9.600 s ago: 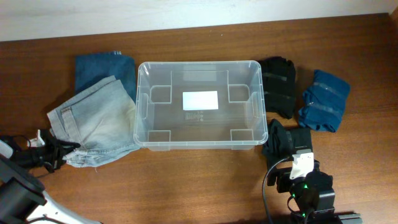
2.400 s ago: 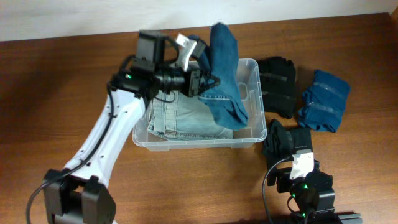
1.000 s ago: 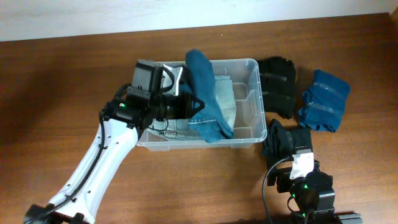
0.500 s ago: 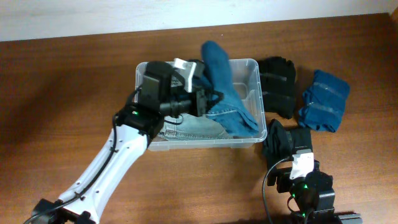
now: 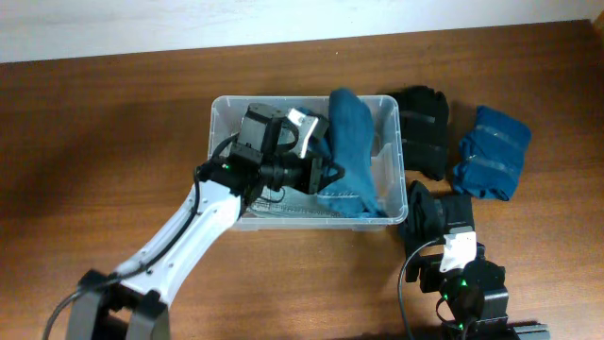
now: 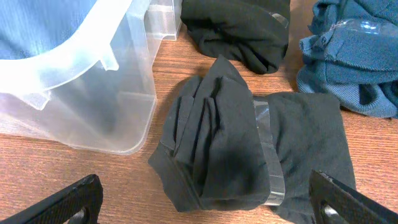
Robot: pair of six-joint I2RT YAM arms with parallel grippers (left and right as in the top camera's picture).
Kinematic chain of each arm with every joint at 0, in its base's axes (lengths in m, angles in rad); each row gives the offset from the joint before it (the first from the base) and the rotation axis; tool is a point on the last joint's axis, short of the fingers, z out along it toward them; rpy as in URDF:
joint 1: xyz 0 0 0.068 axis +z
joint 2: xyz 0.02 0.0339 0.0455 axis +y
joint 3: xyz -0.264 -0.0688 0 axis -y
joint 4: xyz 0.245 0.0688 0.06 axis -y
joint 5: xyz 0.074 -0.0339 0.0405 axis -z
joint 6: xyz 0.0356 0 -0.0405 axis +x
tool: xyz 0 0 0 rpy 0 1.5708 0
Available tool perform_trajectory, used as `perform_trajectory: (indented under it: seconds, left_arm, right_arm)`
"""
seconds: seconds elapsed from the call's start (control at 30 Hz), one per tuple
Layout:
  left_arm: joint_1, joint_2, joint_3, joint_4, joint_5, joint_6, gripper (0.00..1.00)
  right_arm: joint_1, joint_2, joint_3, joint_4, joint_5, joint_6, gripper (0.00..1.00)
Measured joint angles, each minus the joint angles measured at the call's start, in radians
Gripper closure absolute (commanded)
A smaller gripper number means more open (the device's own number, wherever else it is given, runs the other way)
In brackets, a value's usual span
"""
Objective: Pack container
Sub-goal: 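Lower the dark-blue jeans into the box beside the light jeans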
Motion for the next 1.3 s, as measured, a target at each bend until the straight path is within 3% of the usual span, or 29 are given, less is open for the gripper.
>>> perform_trajectory:
  seconds: [0.57,0.7,0.87,1.07,1.3]
  left_arm:
    - [0.207,0.026,0.003,-0.353,0.027,0.093,0.98]
    - [0.229,0.026,0.003,-0.396,0.026,0.097,0.82]
    - [0.230,0.026,0.003,-0.399,0.013,0.097,0.76]
    - [0.235,0.002,0.010,-0.419,-0.071,0.108,0.51]
    - [0.320,-0.140,0.124,-0.461,-0.254,0.115,0.44]
  right_arm:
    - [0.000,0.000,0.000,0.000,0.000,0.000,0.02]
    - [0.000,0.000,0.000,0.000,0.000,0.001,0.01]
    - [0.000,0.000,0.000,0.000,0.000,0.001,0.02]
    - [0.000,0.000,0.000,0.000,0.000,0.000,0.02]
    - [0.000,0.000,0.000,0.000,0.000,0.000,0.02]
